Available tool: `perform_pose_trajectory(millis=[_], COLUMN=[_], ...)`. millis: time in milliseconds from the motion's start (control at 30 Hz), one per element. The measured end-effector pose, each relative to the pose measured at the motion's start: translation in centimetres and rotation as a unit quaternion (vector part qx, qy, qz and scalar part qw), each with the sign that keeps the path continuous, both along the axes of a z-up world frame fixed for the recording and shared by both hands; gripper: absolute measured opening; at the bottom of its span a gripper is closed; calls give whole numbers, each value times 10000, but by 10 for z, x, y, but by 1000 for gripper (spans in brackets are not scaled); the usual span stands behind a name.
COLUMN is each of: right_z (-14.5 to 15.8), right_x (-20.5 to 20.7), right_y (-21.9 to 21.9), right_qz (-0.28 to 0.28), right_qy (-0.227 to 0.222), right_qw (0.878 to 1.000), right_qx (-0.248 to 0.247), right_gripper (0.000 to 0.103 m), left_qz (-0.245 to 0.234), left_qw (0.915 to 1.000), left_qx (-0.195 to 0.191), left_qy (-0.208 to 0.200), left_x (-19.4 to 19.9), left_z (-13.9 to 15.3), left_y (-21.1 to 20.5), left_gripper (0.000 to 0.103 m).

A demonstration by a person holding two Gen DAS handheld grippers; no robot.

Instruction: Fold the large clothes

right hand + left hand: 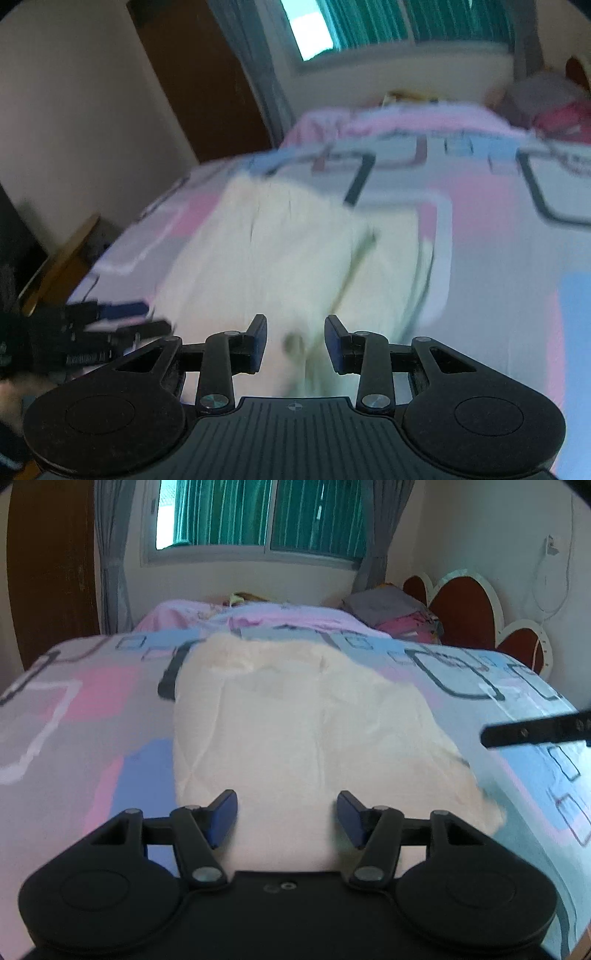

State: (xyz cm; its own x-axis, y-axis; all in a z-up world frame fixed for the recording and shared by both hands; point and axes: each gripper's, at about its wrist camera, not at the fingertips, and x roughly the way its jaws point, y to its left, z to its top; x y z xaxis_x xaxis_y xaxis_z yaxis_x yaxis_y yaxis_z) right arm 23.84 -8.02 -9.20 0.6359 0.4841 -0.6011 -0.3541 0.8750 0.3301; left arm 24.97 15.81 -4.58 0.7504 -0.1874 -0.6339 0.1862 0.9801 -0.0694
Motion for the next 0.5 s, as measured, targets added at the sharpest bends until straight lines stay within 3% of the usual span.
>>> perform_pose_trajectory(millis=[167,300,367,500], right_z=[-12,-45,-62,-63], right_x=[46,72,76,74], right_y=[23,38,34,30], right_qz=[-125,-208,-262,-220], right_qy=[-42,271,401,422], right_qw=[9997,9955,9940,9938], right_qx=[-226,-887,-985,-1000], right_gripper=[36,35,35,35], left_qz=[-31,78,113,111], left_qw=[10000,9998,9997,9997], left_qx=[39,-87,-114,45], left_qy=[-69,139,197,219], left_x=[35,57,60,59], left_z=[6,-12,-18,-17], left_y=[-16,-14,-13,-16], left_gripper=[59,61,61,61])
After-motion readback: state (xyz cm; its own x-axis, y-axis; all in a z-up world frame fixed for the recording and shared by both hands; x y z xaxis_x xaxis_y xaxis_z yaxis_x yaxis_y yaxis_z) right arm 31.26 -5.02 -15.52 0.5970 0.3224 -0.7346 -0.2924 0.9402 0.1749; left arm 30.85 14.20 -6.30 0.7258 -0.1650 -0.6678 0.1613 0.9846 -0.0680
